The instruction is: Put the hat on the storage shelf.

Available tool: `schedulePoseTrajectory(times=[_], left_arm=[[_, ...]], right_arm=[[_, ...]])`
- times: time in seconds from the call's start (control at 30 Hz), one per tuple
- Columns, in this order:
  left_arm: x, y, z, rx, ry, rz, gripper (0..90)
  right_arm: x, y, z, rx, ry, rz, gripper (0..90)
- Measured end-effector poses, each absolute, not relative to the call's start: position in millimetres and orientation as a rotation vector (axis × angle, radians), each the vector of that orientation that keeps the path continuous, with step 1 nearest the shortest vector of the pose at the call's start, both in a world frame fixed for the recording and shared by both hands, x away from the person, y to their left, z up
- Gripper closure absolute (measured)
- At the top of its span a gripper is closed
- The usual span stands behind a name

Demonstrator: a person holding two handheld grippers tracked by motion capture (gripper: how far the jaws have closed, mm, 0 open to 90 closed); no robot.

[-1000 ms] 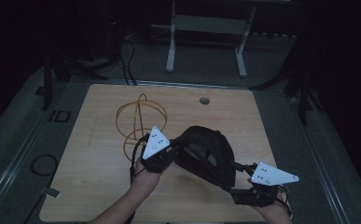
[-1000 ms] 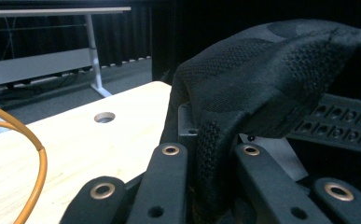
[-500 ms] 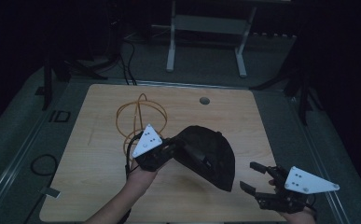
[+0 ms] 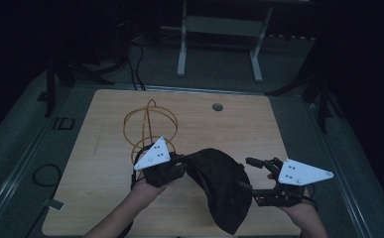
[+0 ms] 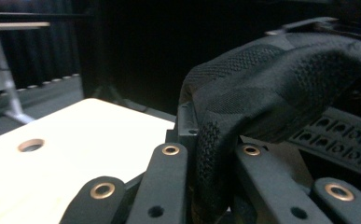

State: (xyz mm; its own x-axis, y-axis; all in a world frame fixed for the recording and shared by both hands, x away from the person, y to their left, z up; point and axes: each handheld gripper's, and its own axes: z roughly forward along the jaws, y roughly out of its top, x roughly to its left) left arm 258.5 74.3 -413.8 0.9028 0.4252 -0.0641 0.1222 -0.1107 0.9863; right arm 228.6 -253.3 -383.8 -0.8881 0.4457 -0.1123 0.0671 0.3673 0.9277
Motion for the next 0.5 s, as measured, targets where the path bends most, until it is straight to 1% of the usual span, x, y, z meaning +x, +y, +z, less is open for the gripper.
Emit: schedulePoseTrajectory(times=[0.17, 0.3, 0.4, 0.43, 0.5], left_arm=[[261.2, 73.0, -411.6, 1.682, 0.417, 0.242, 87.6], [262.8, 72.0, -410.1, 1.671, 0.432, 0.224, 87.6], [260.4, 71.8, -406.8, 1.668, 0.43, 0.239, 87.6], [259.5, 71.7, -405.8, 1.668, 0.429, 0.243, 87.5], [258.3, 70.4, -404.6, 1.681, 0.419, 0.256, 87.6]], right_arm=[[229.2, -241.6, -380.8, 0.37, 2.308, 1.546, 31.9], [228.7, -234.6, -380.4, 0.328, 2.323, 1.548, 36.0], [227.2, -231.5, -381.2, 0.312, 2.325, 1.537, 42.8], [227.1, -230.8, -381.6, 0.309, 2.328, 1.535, 47.6], [226.5, -228.4, -382.7, 0.3, 2.324, 1.523, 54.5]])
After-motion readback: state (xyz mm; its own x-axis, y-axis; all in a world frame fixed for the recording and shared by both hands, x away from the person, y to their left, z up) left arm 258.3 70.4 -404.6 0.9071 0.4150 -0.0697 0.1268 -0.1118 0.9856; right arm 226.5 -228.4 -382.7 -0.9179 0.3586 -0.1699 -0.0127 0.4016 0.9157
